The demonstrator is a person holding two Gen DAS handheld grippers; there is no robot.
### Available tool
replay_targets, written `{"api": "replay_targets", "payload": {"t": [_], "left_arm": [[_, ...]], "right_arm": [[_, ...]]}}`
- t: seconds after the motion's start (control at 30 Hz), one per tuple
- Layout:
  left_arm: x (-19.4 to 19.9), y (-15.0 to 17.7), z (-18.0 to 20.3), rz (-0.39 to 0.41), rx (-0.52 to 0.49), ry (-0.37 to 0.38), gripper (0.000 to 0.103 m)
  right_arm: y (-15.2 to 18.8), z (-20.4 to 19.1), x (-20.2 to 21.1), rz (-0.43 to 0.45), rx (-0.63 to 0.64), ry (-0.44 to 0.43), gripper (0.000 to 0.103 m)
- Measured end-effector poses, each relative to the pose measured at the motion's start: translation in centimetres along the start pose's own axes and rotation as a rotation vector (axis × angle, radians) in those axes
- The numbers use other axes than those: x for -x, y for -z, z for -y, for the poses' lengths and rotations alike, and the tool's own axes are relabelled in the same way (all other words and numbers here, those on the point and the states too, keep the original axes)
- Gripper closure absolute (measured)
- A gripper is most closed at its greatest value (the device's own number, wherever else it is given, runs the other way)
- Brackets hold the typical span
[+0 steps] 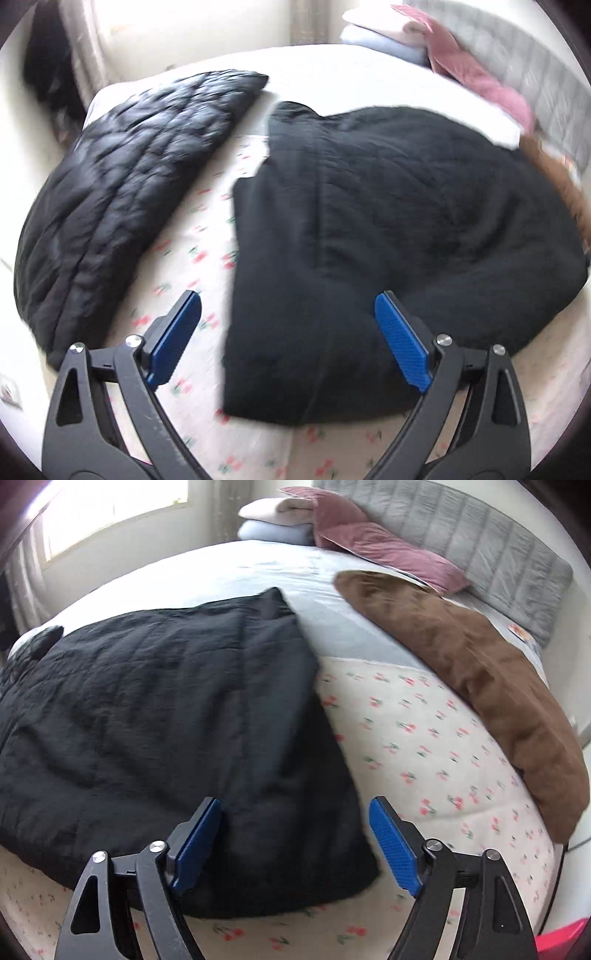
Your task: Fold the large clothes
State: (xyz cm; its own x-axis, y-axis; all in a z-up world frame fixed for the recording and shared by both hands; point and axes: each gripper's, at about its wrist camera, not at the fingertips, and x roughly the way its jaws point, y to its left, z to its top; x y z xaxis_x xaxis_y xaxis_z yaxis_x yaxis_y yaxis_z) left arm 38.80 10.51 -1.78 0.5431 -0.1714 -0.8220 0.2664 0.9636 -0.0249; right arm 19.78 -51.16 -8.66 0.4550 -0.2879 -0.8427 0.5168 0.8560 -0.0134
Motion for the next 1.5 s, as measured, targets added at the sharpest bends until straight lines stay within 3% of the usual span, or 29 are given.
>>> {"api": "replay_targets", "payload": {"t": [0.13, 0.33, 0.4, 0.43, 0.47, 0.53, 0.63, 0.7, 0.77, 0.87, 0.9, 0.93, 0.97, 1.0, 1.17, 1.23, 1.27, 1.33, 1.5], "left_arm": [[1.5, 0.8, -3.7, -0.058, 0.190, 0.144, 0.008], [-2.0, 4.0, -5.7, -0.171, 0.527, 0.376, 0.014], [-2.3, 4.8, -5.2, -0.142, 0.604, 0.422, 0.019], [-2.4, 4.7, -4.9, -0.135, 0.634, 0.453, 0.045], [-2.8, 4.5, -4.6, -0.149, 0.666, 0.489, 0.046], [-2.0, 3.7, -4.0, -0.127, 0.661, 0.443, 0.067], [2.4, 2.8, -3.0, -0.005, 0.604, 0.439, 0.075], [4.5, 3.3, -2.8, 0.051, 0.602, 0.433, 0.075], [4.2, 4.5, -2.9, 0.040, 0.579, 0.409, 0.074], [0.7, 7.3, -3.1, -0.078, 0.558, 0.309, 0.062], [0.4, 8.0, -2.8, -0.065, 0.532, 0.271, 0.049], [0.8, 8.3, -2.6, -0.032, 0.506, 0.238, 0.042], [1.3, 8.2, -2.2, -0.019, 0.483, 0.211, 0.040], [1.9, 8.0, -1.9, -0.013, 0.467, 0.188, 0.039], [6.5, 6.5, -0.3, 0.023, 0.354, 0.063, 0.035], [8.7, 7.1, 0.6, 0.030, 0.305, 0.010, 0.023], [9.8, 7.4, 1.1, 0.028, 0.288, -0.013, 0.020], [11.1, 8.1, 2.5, 0.018, 0.262, -0.033, 0.016], [14.3, 11.1, 6.5, -0.016, 0.224, -0.032, 0.003]], "right_arm": [[0.6, 4.3, 1.2, 0.009, -0.187, -0.139, 0.015], [1.8, 7.3, -3.3, -0.076, -0.417, -0.340, 0.015], [2.0, 7.2, -4.4, -0.074, -0.497, -0.399, 0.016], [1.8, 6.7, -4.9, -0.061, -0.541, -0.429, 0.029], [1.5, 6.4, -5.1, -0.052, -0.580, -0.469, 0.044], [0.5, 6.2, -4.2, -0.017, -0.596, -0.471, 0.079], [-1.2, 5.9, 0.1, 0.098, -0.602, -0.554, 0.092], [-1.3, 6.6, 2.3, 0.144, -0.589, -0.540, 0.094], [-0.5, 7.0, 3.0, 0.147, -0.540, -0.477, 0.094], [1.3, 6.2, -0.4, 0.011, -0.460, -0.368, 0.092], [2.2, 5.9, -1.5, -0.029, -0.427, -0.306, 0.088], [3.2, 5.8, -2.2, -0.038, -0.402, -0.264, 0.080], [3.6, 5.9, -2.4, -0.023, -0.389, -0.224, 0.076], [4.0, 6.1, -1.9, -0.004, -0.392, -0.206, 0.065], [3.1, 4.6, 3.1, 0.072, -0.293, -0.160, 0.055], [3.3, 3.0, 6.2, 0.107, -0.243, -0.141, 0.039], [3.5, 2.2, 7.7, 0.129, -0.218, -0.138, 0.036], [4.6, 0.2, 10.7, 0.157, -0.169, -0.140, 0.025], [8.4, -4.6, 15.6, 0.154, -0.078, -0.168, 0.014]]}}
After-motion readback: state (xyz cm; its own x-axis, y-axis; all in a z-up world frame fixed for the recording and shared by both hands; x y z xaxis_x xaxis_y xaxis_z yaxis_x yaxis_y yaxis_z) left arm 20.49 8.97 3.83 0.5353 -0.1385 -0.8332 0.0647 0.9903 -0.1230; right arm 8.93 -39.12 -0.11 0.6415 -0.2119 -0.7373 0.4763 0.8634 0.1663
